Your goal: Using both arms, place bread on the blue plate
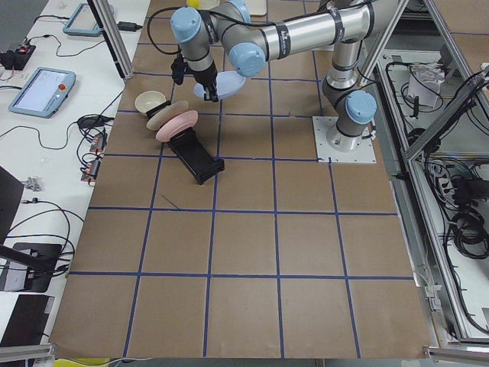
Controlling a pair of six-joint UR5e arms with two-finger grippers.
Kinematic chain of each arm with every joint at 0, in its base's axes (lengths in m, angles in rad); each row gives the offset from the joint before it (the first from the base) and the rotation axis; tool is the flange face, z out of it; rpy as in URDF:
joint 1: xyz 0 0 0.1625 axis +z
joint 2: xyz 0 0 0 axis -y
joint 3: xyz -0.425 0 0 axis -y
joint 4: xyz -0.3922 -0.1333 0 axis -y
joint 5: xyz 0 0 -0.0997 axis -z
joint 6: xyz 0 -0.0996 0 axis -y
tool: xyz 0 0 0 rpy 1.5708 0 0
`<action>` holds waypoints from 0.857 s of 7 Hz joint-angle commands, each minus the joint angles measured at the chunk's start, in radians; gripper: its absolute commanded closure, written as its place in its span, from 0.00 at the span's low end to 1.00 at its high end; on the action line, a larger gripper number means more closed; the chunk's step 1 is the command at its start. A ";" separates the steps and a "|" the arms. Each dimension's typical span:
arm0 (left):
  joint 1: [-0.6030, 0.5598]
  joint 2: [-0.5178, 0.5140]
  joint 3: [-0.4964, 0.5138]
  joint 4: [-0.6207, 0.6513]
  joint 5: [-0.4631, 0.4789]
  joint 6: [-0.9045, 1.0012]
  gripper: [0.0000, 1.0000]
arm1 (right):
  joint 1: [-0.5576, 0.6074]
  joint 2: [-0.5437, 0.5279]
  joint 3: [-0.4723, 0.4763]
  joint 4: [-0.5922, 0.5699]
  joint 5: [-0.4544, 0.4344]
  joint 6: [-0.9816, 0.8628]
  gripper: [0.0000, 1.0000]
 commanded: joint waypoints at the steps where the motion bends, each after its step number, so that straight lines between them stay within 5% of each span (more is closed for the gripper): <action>1: -0.167 0.006 -0.039 0.094 -0.029 -0.331 0.99 | 0.000 0.002 0.000 0.000 0.004 -0.010 1.00; 6: -0.469 0.000 -0.337 0.600 -0.039 -0.810 0.99 | 0.000 0.002 -0.002 0.003 0.001 -0.014 0.99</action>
